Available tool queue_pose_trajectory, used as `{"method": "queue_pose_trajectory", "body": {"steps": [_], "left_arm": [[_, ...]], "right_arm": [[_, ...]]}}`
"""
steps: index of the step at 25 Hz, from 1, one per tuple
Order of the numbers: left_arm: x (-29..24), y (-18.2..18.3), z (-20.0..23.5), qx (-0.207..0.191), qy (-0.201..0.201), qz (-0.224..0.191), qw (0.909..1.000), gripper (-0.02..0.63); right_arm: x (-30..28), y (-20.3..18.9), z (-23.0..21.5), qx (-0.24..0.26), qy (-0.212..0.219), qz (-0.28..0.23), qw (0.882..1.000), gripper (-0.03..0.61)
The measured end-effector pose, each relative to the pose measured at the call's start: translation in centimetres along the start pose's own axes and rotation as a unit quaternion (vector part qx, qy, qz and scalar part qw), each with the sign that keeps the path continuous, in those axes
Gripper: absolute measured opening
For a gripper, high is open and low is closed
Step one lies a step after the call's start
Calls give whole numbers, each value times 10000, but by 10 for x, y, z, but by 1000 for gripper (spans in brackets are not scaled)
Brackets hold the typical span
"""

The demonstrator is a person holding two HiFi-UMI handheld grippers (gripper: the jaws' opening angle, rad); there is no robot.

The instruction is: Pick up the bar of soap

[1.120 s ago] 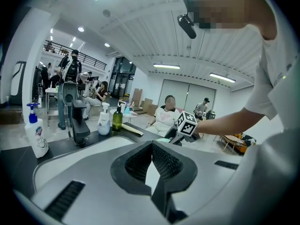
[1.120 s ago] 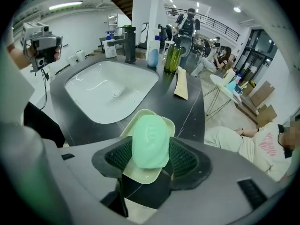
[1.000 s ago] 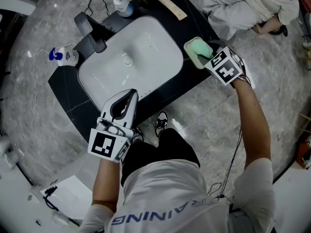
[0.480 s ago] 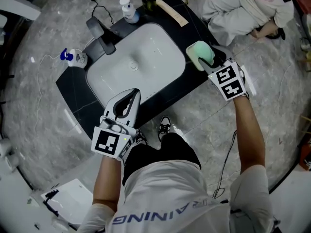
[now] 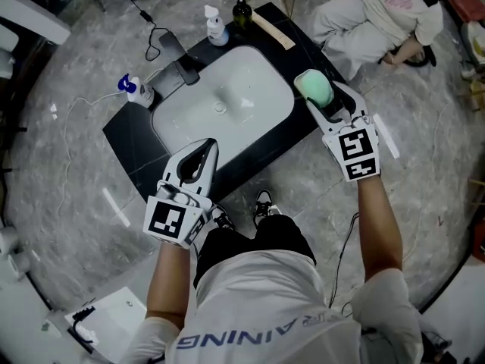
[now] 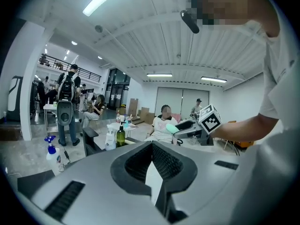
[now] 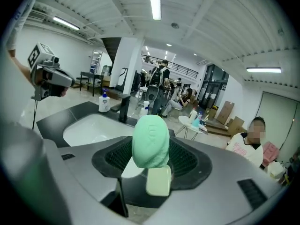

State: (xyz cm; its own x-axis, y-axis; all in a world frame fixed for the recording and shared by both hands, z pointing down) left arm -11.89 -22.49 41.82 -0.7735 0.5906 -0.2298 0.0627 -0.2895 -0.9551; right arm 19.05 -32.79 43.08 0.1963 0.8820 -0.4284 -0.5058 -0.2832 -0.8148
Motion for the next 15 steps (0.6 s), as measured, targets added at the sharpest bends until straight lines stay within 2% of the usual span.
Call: {"method": "queue_pose_trajectory", "body": {"steps": [4,15], "left_arm": [[25,6,-6,-220,-53,-6,9997,2],[100,32,-23,-536,-136,-350,9979,2]], "right_arm": [[36,19,15,-107,-166,-243,9995,253],[127,65,61,-579,-745,-900,9915,253]]}}
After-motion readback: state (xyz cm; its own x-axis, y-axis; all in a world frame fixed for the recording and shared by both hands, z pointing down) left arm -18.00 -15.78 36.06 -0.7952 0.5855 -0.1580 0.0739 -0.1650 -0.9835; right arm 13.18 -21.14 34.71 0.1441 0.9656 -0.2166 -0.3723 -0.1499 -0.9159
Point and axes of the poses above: the fingertips, and each gripper's own axes: x backward along the fingers, z to its left, y out of its top, the point moved 10 cm from there along x, backward along the fingers, and after that the axes turned 15 degrees about -y, right-handed, at the moved point
